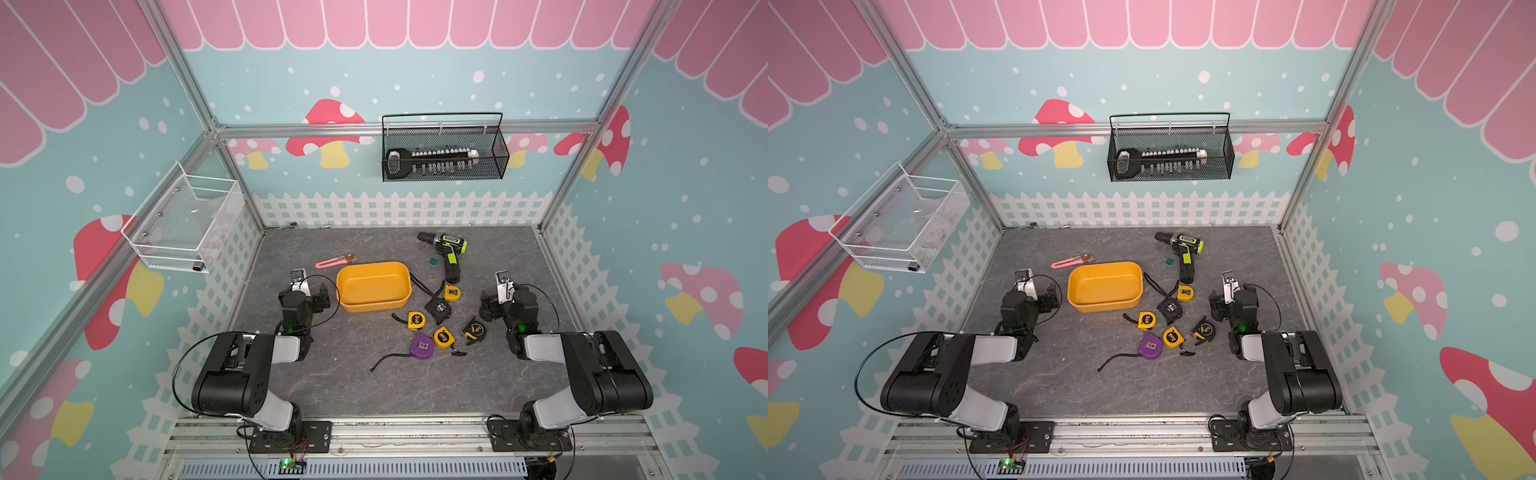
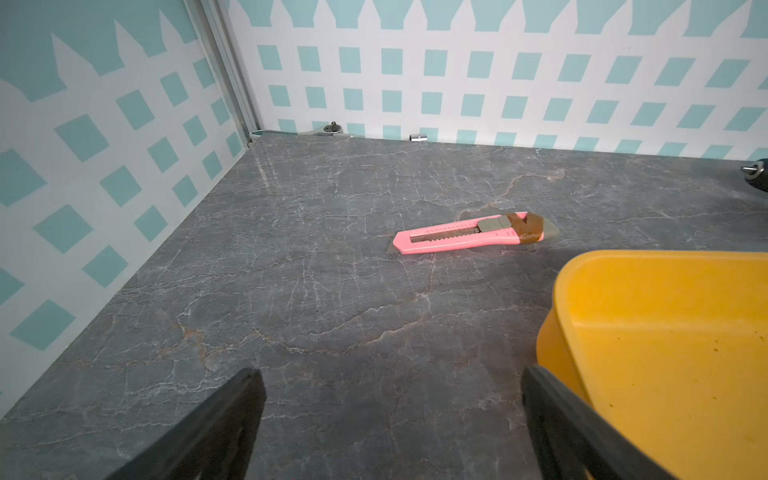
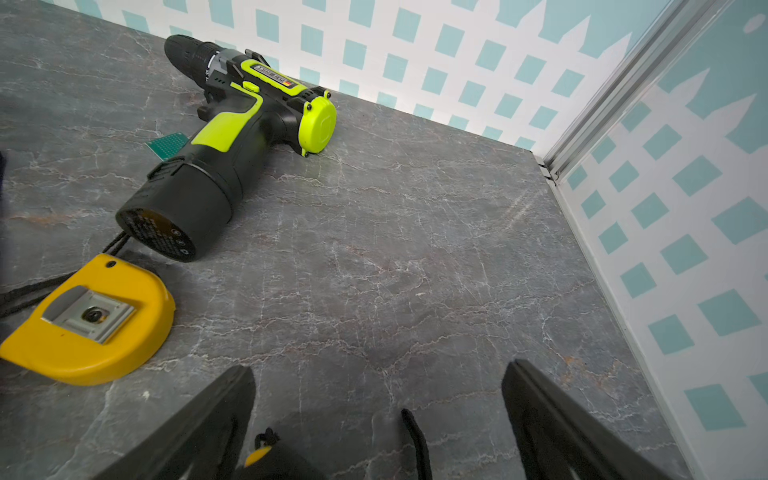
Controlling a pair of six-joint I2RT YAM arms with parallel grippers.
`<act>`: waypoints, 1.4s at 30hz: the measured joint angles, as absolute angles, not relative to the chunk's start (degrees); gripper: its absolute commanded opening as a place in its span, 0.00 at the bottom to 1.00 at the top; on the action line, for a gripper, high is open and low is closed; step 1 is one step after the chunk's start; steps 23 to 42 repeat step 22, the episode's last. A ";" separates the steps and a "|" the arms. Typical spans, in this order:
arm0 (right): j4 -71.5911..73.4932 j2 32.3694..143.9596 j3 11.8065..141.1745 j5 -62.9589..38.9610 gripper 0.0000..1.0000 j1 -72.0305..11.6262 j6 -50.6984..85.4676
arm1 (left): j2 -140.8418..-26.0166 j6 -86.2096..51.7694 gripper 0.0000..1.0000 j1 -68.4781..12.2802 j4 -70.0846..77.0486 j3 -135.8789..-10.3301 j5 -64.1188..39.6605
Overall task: Take the tape measure out of the storage box
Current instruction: Reset both arms
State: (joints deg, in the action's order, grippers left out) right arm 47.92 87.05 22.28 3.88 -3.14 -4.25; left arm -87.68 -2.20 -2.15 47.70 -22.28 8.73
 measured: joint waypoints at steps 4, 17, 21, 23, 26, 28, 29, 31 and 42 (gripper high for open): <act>47.86 87.05 22.28 3.09 0.99 -2.98 -4.27 | -87.68 -2.20 0.99 -2.15 47.77 -22.28 8.19; 47.81 87.05 22.28 2.55 0.99 -2.98 -4.25 | -87.68 -2.17 0.99 -2.15 47.86 -22.31 7.88; 47.81 87.05 22.28 2.50 0.99 -2.98 -4.25 | -87.68 -2.17 0.99 -2.15 47.86 -22.33 7.88; 47.81 87.05 22.28 2.50 0.99 -2.98 -4.27 | -87.68 -2.17 0.99 -2.15 47.86 -22.33 7.88; 47.81 87.05 22.28 2.50 0.99 -2.98 -4.27 | -87.68 -2.17 0.99 -2.15 47.86 -22.33 7.88; 47.81 87.05 22.28 2.50 0.99 -2.98 -4.27 | -87.68 -2.17 0.99 -2.15 47.86 -22.33 7.88; 47.81 87.05 22.28 2.50 0.99 -2.98 -4.27 | -87.68 -2.17 0.99 -2.15 47.86 -22.33 7.88; 47.81 87.05 22.28 2.50 0.99 -2.98 -4.27 | -87.68 -2.17 0.99 -2.15 47.86 -22.33 7.88; 47.81 87.05 22.28 2.50 0.99 -2.98 -4.27 | -87.68 -2.17 0.99 -2.15 47.86 -22.33 7.88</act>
